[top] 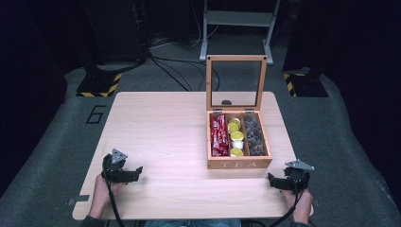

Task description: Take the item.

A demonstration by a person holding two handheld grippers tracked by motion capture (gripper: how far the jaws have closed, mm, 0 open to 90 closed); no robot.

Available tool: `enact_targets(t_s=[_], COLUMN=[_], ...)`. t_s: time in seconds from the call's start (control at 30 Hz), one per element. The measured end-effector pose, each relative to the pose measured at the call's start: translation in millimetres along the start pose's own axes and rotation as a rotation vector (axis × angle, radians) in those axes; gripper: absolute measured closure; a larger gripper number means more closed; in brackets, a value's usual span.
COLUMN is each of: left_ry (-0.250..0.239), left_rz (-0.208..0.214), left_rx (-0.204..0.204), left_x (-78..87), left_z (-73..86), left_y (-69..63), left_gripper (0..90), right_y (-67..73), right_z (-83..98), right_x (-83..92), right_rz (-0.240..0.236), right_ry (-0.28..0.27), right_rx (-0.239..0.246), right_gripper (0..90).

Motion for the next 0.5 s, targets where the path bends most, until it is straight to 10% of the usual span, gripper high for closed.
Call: enact_targets(t_s=[0.5], left_ry=[-0.030], left_rz=[0.062], left_rx=[-0.055], left_x=[1.8], left_z=[-37.6], left_y=[-18.1], left_gripper=[6.7], right_y=[0.4], right_z=[0.3], right_x=[0.2], right_rz=[0.001], right_ry=[-0.001], right_rx=[-0.004], right_gripper=[0.0])
Point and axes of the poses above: each handheld gripper's, and its own axes: x roughly backward along the jaws, z roughly out of its underside, y roughly to its left, the point moved 5 cm from there along -x, roughly forward along the jaws, and after that the axes turned 4 degrees about x, right-handed, at the moved point
